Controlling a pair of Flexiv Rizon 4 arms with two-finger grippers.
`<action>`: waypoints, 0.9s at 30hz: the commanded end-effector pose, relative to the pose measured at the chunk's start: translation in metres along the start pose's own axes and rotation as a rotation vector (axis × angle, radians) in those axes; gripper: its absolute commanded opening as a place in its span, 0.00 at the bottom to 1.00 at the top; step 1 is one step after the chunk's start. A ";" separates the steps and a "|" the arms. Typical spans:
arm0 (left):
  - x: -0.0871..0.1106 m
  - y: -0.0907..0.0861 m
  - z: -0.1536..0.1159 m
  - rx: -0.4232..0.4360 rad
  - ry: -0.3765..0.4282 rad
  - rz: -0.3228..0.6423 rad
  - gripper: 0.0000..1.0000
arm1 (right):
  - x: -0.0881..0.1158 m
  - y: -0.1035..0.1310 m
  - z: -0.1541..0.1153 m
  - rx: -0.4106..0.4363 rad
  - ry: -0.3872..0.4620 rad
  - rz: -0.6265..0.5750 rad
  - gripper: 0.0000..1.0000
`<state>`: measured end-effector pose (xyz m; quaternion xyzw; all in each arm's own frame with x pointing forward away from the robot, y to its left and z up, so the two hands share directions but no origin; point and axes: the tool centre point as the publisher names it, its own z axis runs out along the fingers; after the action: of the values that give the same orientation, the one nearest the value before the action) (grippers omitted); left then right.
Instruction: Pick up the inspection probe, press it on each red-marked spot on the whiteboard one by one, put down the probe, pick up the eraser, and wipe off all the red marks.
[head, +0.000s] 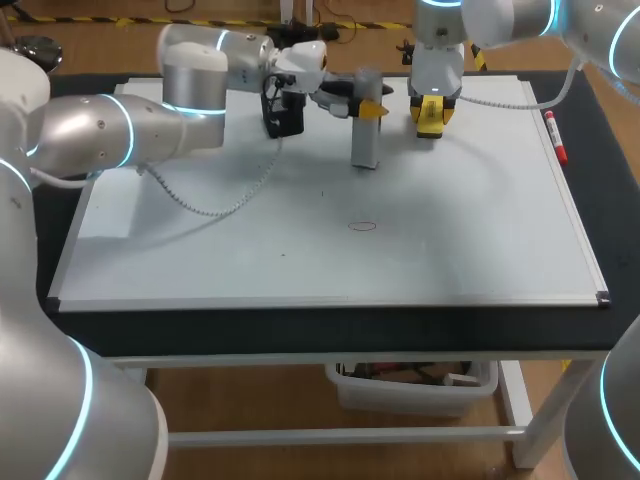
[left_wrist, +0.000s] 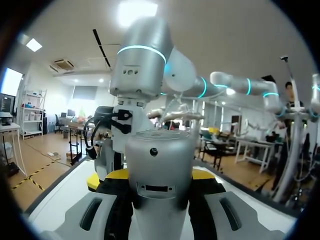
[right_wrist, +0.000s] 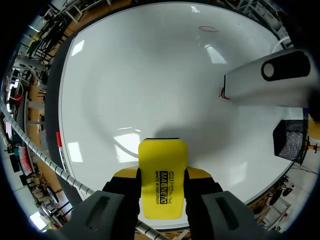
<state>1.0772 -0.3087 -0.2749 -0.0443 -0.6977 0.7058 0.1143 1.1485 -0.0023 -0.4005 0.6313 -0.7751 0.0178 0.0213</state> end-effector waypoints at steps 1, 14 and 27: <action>0.011 -0.015 -0.020 0.000 -0.037 0.026 0.00 | 0.001 -0.001 -0.002 -0.001 0.004 -0.002 0.00; 0.043 -0.047 -0.108 -0.001 -0.269 0.079 0.00 | 0.001 -0.001 -0.002 -0.001 0.004 -0.002 0.00; 0.078 -0.048 -0.174 -0.022 -0.473 0.082 0.00 | 0.001 -0.001 -0.002 -0.001 0.004 -0.002 0.00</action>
<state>1.0917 -0.1392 -0.2332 -0.0205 -0.7047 0.7084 0.0334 1.1485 -0.0023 -0.4005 0.6313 -0.7751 0.0178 0.0213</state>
